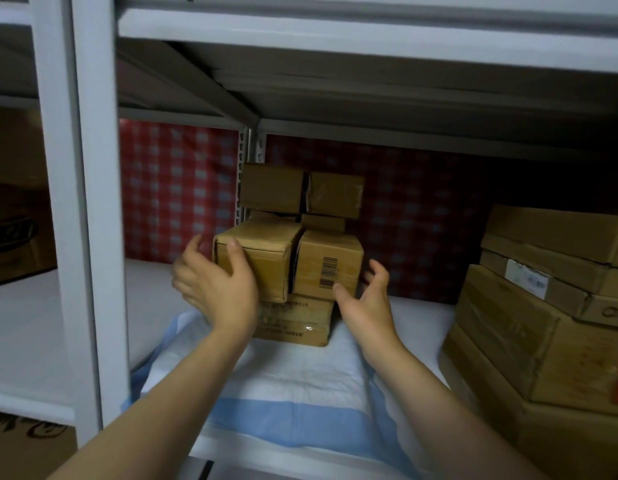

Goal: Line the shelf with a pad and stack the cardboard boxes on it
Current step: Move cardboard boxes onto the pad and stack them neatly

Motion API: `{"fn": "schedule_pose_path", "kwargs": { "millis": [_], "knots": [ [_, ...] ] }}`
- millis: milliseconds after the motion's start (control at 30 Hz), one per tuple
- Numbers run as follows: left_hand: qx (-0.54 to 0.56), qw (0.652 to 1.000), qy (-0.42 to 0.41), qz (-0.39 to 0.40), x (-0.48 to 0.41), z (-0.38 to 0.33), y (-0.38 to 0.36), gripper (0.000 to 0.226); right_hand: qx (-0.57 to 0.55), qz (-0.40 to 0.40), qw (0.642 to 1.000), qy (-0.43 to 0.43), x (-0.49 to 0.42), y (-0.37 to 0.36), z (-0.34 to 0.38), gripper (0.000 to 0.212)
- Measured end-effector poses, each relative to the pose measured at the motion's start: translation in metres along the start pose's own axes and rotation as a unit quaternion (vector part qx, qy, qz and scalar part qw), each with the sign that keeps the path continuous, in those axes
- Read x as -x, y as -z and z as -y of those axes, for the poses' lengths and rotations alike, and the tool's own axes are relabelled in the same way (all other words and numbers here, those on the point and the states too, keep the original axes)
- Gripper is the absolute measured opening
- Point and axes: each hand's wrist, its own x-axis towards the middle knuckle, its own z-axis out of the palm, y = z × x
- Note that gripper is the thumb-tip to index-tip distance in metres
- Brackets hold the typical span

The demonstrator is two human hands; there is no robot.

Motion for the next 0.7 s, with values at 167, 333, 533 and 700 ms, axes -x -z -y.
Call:
{"fn": "schedule_pose_path", "kwargs": {
  "millis": [167,333,533,700],
  "knots": [
    [0.073,0.982,-0.174,-0.027,0.028,-0.036,-0.011,0.047,0.096,-0.096,0.987,0.087,0.017,0.022,0.029,0.062],
    [0.178,0.948,-0.261,0.047,0.070,-0.087,-0.038,0.038,0.080,-0.156,0.953,0.248,0.046,0.058,0.074,0.047],
    [0.238,0.922,-0.206,0.225,0.140,-0.130,-0.083,0.033,0.109,-0.251,0.902,0.333,0.078,0.133,0.097,0.038],
    [0.235,0.911,-0.139,0.309,0.189,-0.144,-0.103,0.021,0.133,-0.349,0.870,0.323,0.095,0.193,0.087,0.039]
  ]
}}
